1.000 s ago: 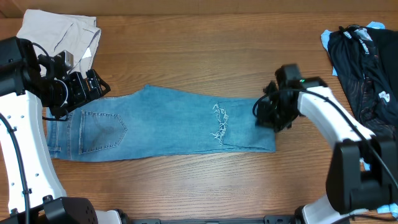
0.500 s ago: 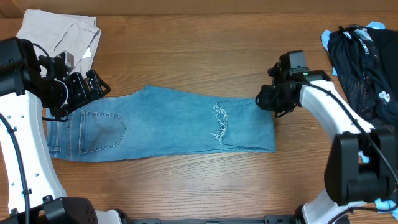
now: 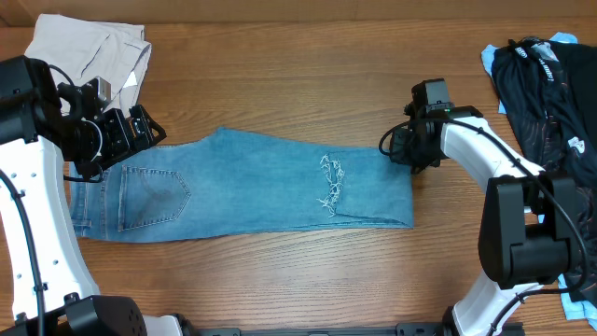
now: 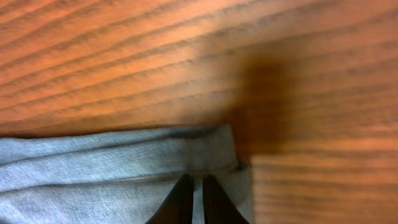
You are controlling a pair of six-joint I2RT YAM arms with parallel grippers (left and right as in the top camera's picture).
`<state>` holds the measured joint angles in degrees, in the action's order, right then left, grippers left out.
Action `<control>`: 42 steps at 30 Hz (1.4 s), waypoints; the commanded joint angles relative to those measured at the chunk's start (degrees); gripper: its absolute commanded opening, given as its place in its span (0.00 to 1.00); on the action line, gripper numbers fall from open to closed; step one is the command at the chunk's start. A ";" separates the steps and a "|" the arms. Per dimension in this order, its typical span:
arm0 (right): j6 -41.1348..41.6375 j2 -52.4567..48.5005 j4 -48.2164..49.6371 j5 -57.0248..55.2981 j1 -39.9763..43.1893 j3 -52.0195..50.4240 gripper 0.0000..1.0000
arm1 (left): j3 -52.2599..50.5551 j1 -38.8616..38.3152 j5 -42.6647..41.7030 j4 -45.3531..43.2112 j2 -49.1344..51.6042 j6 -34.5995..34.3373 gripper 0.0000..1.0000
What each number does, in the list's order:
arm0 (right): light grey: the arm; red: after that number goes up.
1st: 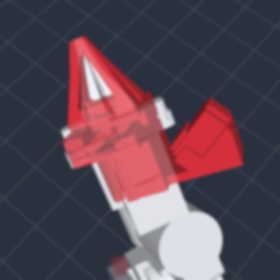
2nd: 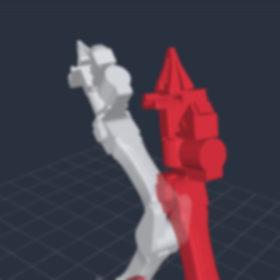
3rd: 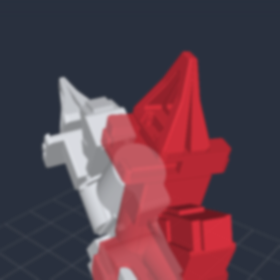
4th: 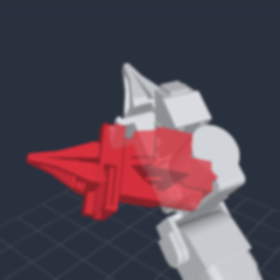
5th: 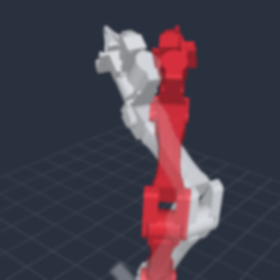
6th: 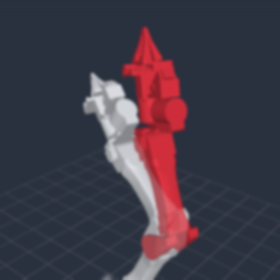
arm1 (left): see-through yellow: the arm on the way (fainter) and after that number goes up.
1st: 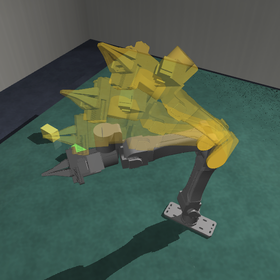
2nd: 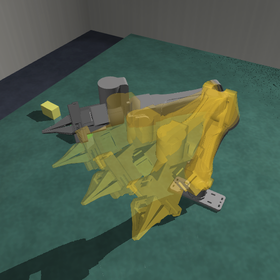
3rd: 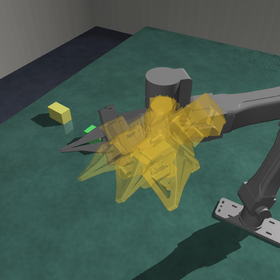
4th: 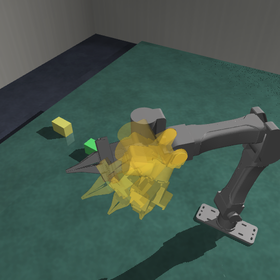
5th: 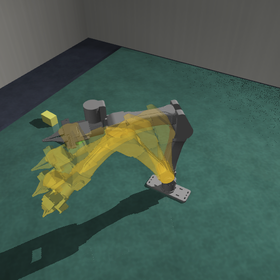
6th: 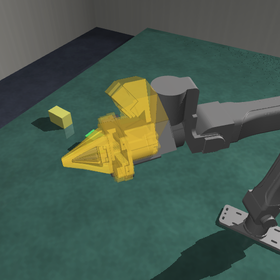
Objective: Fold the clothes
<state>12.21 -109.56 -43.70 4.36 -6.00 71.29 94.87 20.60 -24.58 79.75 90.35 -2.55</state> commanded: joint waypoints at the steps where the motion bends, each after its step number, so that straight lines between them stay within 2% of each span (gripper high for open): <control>1: 1.57 3.82 -4.55 -2.12 0.61 4.26 0.11 | 0.00 -0.44 0.66 -0.07 0.42 0.87 1.00; 4: 2.97 9.01 -15.63 -1.73 0.61 8.57 0.14 | 0.00 -0.44 0.63 -0.02 0.42 0.87 1.00; 10: 2.84 12.15 -29.75 2.43 0.37 7.69 0.16 | 0.00 -0.44 0.57 -0.07 0.42 0.83 1.00; 14: 2.82 12.15 -27.89 4.63 -0.39 2.32 0.16 | 0.00 -0.44 0.59 -0.02 0.42 0.83 1.00; 22: 3.23 12.13 -14.34 11.06 -0.52 -12.44 0.16 | 0.00 -0.44 0.59 0.24 0.42 0.83 1.00; 26: 4.61 12.04 -11.56 11.15 -0.50 -17.00 0.16 | 0.00 -0.44 0.59 0.24 0.42 0.85 1.00; 32: 8.74 12.04 -10.69 5.49 -0.31 -18.62 0.16 | 0.00 -0.44 0.59 0.20 0.42 0.85 1.00; 35: 9.07 12.04 -10.29 4.39 -0.31 -18.25 0.11 | 0.00 -0.44 0.61 0.22 0.42 0.87 1.00; 38: 9.05 12.48 -11.41 3.15 -0.31 -15.96 0.10 | 0.02 -0.44 0.61 0.22 0.42 0.87 1.00; 40: 9.03 13.33 -13.07 1.99 -0.24 -13.27 0.15 | 0.00 -0.44 0.61 0.22 0.42 0.87 1.00; 42: 8.63 14.03 -14.69 0.74 0.11 -10.38 0.31 | 0.00 -0.44 0.61 0.22 0.42 0.87 1.00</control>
<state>21.15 -97.14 -57.91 8.38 -6.11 55.94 94.87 20.60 -24.29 79.94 90.35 -2.57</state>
